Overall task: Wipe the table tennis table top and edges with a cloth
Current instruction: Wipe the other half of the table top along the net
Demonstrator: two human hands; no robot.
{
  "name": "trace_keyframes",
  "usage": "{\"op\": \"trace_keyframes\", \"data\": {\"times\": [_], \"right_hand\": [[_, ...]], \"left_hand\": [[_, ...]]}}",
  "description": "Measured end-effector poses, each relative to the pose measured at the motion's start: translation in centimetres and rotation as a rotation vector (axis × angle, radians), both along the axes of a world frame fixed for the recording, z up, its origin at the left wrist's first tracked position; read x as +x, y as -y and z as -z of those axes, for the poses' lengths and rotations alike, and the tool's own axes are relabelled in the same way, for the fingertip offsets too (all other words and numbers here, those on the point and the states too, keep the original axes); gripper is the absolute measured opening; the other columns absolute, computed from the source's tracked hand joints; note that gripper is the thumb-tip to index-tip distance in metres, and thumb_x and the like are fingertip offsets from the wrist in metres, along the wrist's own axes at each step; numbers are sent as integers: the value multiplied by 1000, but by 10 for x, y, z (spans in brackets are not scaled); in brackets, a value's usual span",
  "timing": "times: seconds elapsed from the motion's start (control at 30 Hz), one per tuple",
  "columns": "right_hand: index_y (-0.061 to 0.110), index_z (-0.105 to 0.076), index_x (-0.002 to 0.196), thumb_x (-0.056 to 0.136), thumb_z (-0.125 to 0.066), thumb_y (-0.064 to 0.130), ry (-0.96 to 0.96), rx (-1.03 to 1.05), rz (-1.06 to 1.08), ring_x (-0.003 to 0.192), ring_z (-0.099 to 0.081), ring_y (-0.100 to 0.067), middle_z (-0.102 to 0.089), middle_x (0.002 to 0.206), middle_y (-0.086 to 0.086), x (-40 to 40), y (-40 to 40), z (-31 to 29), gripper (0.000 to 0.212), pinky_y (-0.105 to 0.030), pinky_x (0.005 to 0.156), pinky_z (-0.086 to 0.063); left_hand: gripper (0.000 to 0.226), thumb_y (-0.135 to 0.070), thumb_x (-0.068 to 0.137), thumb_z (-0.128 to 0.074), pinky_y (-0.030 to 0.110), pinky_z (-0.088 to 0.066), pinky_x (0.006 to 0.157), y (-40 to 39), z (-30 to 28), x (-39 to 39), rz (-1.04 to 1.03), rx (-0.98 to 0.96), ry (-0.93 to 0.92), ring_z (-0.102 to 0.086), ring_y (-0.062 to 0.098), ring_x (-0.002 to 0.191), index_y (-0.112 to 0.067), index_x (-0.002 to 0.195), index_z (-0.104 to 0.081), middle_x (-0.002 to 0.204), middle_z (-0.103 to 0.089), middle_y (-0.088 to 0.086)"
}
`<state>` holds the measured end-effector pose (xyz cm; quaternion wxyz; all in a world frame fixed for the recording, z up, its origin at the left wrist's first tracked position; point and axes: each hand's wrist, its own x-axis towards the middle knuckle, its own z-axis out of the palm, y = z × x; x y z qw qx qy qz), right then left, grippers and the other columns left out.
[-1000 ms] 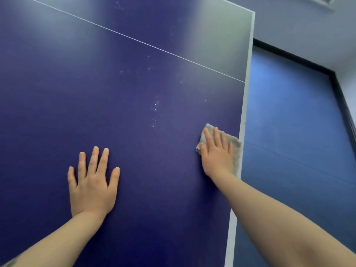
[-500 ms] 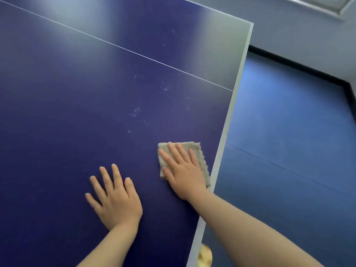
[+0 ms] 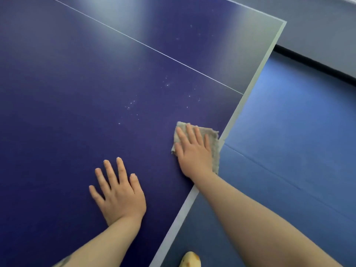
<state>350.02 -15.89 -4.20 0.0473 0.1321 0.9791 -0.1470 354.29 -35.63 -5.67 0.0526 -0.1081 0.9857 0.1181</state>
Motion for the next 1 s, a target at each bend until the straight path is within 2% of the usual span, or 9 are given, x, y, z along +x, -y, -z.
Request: {"op": "trace_keyframes", "data": {"times": [0.13,0.3,0.43,0.6,0.67,0.73,0.87,0.93,1.0], "right_hand": [[39,-5,158,105,-17,43,16,-14,303,152,13,-13,6,167,8,34,-38,6,54,-41,122,12],[35,-25,156,102,-25,45,-102,41,-189,153,-7,-20,-19,164,3,72,40,10,54,-45,122,1],[37,-13,157,98,-7,50,-27,21,-441,153,4,-17,-4,167,6,6,32,0,61,-41,119,12],[37,-6,158,105,-19,43,33,32,166,152,9,-14,3,167,6,-13,-69,6,55,-39,122,9],[38,-6,158,103,-13,45,16,20,252,152,11,-13,4,167,7,17,-69,8,56,-41,122,8],[36,-11,158,100,-11,47,-49,39,169,153,8,-15,-1,167,5,50,-32,11,59,-42,121,6],[32,-30,154,100,-33,44,-110,83,-316,152,-17,-21,-27,162,1,71,51,10,56,-46,118,-10],[33,-28,155,102,-31,46,-78,78,-489,152,-16,-20,-25,163,3,44,51,8,55,-44,119,-6],[35,-22,156,100,-20,50,-62,102,-445,153,-8,-17,-15,165,5,8,24,5,58,-41,120,3]], "left_hand": [[65,-52,96,-12,53,-1,118,-1,-1,0,-8,-18,4,4,24,151,-28,156,-3,164,0,1],[67,-55,94,-10,54,-5,118,-3,-2,0,-3,-45,-8,1,25,151,-27,156,-6,164,-4,2],[67,-54,95,-13,54,-6,118,-2,-1,0,-10,-39,-20,-1,24,151,-27,156,-9,164,-6,1],[65,-55,95,-11,53,-6,119,0,-1,0,-8,-56,-1,2,25,151,-29,154,0,164,-3,1],[60,-52,99,-10,54,-8,118,0,1,0,-10,-64,-15,-1,26,151,-28,154,-2,164,-6,2],[61,-52,99,-14,55,-10,117,0,3,0,-10,-67,-23,-6,27,150,-26,154,-7,163,-11,4],[63,-52,97,-15,56,-13,116,2,4,0,0,-70,-8,-8,27,150,-25,155,-12,162,-14,4],[66,-53,96,-14,57,-15,115,2,5,-1,1,-76,-15,-11,28,149,-24,154,-16,162,-17,5],[66,-53,96,-15,58,-17,115,2,5,0,4,-79,-18,-13,29,149,-23,154,-18,161,-19,6]]}}
